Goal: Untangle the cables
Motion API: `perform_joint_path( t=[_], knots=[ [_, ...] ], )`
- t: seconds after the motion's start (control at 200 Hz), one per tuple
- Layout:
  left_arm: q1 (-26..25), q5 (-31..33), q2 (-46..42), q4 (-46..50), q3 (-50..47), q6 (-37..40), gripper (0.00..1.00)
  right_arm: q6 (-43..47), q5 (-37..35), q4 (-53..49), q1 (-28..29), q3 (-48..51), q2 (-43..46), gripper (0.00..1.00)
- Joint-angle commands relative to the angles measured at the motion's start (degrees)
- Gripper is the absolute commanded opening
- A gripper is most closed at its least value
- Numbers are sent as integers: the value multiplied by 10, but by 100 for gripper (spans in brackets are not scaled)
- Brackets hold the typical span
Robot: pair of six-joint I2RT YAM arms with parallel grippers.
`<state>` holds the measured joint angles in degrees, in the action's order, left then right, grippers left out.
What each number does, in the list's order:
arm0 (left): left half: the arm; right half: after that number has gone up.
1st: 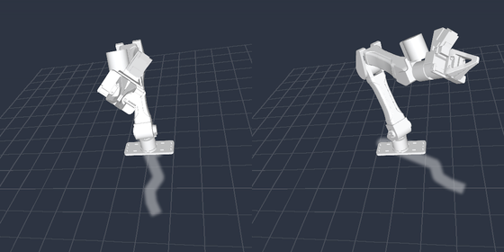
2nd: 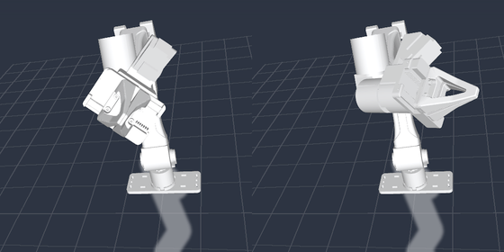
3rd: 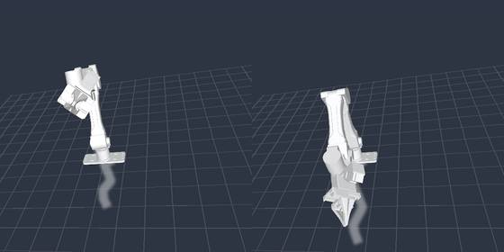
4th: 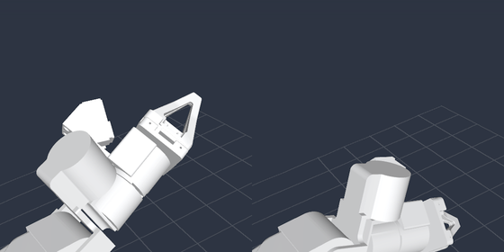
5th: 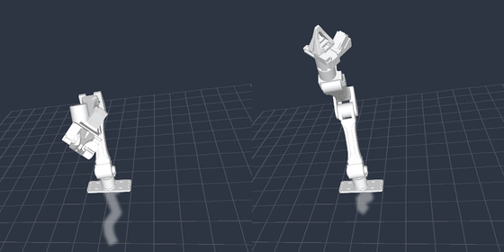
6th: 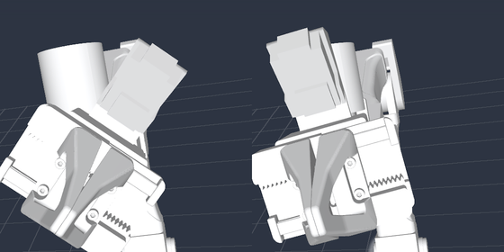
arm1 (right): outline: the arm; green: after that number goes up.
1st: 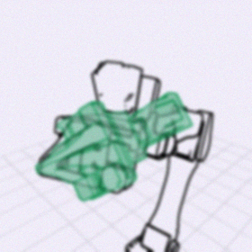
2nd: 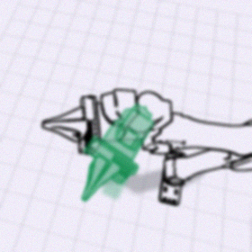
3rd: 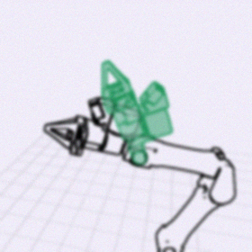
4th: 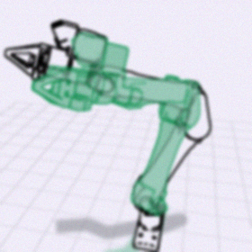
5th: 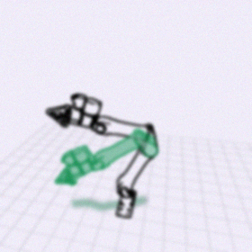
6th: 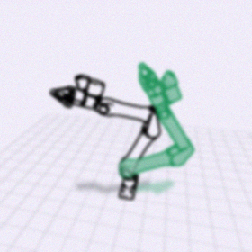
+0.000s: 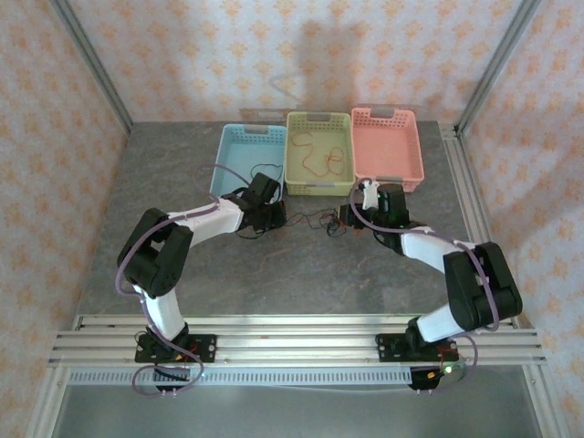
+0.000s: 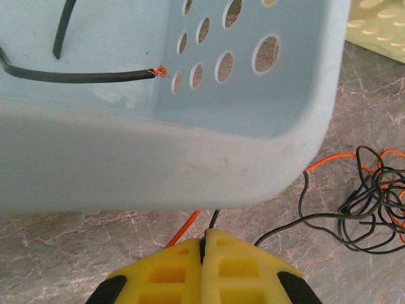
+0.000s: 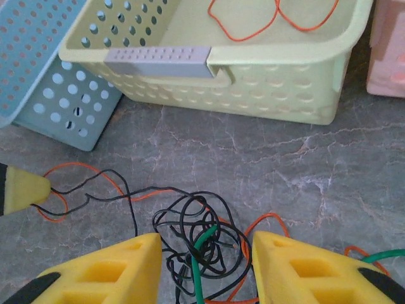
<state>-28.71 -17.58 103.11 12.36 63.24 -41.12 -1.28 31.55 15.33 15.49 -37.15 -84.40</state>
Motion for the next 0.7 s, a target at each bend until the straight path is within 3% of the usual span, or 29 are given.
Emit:
perform_joint_path(
  t=[0.0,0.215,0.295,0.39,0.515,0.696],
  knots=[
    [4,11,-17,2,1,-1,0,10,3,-9,5,-5,-13,43],
    [3,12,-19,1,1,1,0,15,-19,-63,22,-43,-63,41],
    [2,12,-18,2,1,1,0,17,-36,-74,30,-52,-70,31],
    [2,13,-19,2,1,1,0,21,-38,-77,31,-55,-65,13],
    [2,13,-20,2,1,2,0,24,-40,-49,33,-37,-42,0],
    [-1,-2,-36,-31,-14,9,0,5,61,23,33,-13,-29,0]
  ],
)
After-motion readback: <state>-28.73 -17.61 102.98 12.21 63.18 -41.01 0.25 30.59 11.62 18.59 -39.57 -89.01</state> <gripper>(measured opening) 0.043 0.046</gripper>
